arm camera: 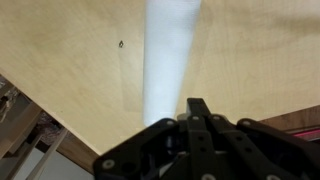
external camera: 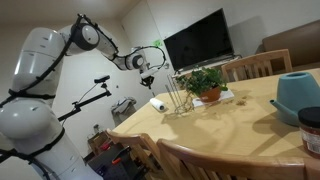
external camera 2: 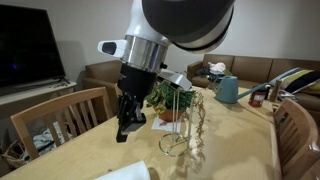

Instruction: Slightly move the tissue roll to the bottom of the table

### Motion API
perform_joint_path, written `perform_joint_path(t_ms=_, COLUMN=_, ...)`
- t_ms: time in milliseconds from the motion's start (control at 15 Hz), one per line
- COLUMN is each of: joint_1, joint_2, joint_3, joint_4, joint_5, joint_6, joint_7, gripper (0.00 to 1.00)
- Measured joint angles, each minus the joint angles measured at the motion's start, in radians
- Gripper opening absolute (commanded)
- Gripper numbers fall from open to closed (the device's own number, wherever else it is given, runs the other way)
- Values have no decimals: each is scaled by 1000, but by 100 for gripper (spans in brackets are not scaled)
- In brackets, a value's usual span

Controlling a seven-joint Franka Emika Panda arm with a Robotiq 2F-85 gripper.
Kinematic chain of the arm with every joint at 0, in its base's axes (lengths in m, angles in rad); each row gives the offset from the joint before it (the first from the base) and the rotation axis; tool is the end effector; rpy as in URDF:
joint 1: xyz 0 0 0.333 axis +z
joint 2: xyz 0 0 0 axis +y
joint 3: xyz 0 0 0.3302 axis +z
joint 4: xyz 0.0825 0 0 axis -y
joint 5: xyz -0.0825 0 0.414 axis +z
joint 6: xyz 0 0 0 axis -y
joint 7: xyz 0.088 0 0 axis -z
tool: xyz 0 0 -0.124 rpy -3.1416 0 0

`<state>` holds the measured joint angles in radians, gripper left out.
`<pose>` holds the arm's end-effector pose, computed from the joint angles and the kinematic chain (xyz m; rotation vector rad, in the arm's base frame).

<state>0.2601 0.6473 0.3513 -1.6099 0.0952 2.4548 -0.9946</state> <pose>0.6342 0.4014 0.2680 -2.1679 -1.9170 -0.4036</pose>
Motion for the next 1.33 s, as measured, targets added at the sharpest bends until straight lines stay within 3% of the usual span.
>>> perform_joint_path(t_ms=1333, joint_1=6, joint_2=136, joint_3=2, joint_4=95, joint_5=-13, joint_6=-58, joint_7=3, gripper=0)
